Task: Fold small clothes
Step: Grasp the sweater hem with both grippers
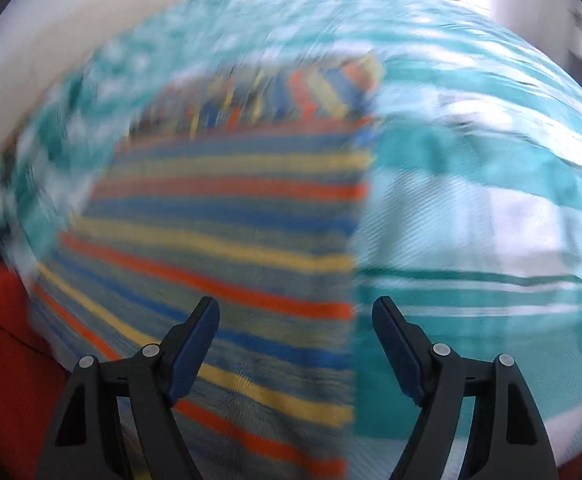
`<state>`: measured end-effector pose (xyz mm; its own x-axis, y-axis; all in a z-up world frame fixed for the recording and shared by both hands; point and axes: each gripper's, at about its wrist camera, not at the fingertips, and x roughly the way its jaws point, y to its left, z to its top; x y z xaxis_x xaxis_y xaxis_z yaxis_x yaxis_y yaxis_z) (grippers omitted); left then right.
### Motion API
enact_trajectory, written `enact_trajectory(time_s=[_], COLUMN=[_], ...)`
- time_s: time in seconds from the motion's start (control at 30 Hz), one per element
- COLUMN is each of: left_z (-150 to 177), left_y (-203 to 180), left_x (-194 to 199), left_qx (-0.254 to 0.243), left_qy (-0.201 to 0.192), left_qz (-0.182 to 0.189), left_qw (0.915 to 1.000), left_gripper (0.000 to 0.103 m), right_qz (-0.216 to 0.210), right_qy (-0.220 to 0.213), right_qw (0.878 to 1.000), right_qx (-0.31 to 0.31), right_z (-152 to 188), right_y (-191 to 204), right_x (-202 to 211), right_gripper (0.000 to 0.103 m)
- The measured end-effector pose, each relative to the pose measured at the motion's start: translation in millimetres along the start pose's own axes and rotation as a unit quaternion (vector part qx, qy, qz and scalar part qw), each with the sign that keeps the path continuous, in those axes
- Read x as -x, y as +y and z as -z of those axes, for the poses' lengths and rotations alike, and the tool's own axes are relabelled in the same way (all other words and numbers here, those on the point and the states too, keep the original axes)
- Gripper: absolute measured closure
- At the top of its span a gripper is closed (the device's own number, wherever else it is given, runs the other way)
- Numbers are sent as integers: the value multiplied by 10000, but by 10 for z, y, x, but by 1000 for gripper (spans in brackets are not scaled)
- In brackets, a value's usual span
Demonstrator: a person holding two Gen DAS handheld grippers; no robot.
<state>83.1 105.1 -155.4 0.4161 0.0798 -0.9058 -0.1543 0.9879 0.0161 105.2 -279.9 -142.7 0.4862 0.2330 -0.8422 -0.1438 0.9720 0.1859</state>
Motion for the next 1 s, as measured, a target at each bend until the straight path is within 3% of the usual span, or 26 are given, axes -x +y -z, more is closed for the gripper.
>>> enact_trajectory(time_s=[0.07, 0.13, 0.23, 0.37, 0.6, 0.7, 0.73, 0.77, 0.8, 0.83, 0.87, 0.9, 1.0], left_z=[102, 163, 200, 294, 404, 429, 442, 457, 467, 464, 452, 435, 363], left_y=[196, 287, 218, 17, -28, -14, -34, -62, -84, -101, -112, -110, -64], left_x=[-175, -234, -247, -280, -233, -298, -314, -320, -311, -284, -242, -198, -80], left_qx=[164, 317, 143, -328, -733, -788, -853, -932, -995, -1065, -1133, -1164, -1049], left_qy=[298, 444, 472, 667, 1056, 1331, 1449, 1575, 1650, 1676, 1663, 1657, 1640], left_qz=[101, 356, 691, 684, 923, 1036, 1049, 1069, 1056, 1050, 1065, 1089, 1219], left_qw=[9994, 9979, 9964, 9949, 9874, 9825, 9802, 9773, 9756, 9745, 9737, 9732, 9733], left_gripper=[10, 10, 10, 10, 44, 53, 64, 75, 93, 95, 96, 96, 97], right_qz=[-105, -303, -797, -1298, -1528, -1703, -1714, -1714, -1754, -1883, -2003, -2019, -1992], right_qy=[-174, -39, 580, 1346, 1960, 2141, 2197, 2256, 2332, 2431, 2493, 2499, 2374], right_qw=[9988, 9963, 9884, 9773, 9682, 9609, 9591, 9576, 9553, 9507, 9469, 9466, 9502], right_qx=[-451, -804, -1154, -993, -280, -438, -497, -522, -480, -392, -326, -276, -347], right_z=[-47, -60, 10, 227, 372, 389, 396, 402, 393, 389, 392, 391, 364], right_y=[-228, -469, -672, -551, -167, -173, -178, -174, -156, -120, -82, -57, -73], right_x=[210, 333, 331, 204, -27, -126, -171, -193, -214, -221, -214, -199, -89], right_gripper=[24, 24, 24, 24, 27, 29, 29, 35, 51, 62, 85, 93, 94])
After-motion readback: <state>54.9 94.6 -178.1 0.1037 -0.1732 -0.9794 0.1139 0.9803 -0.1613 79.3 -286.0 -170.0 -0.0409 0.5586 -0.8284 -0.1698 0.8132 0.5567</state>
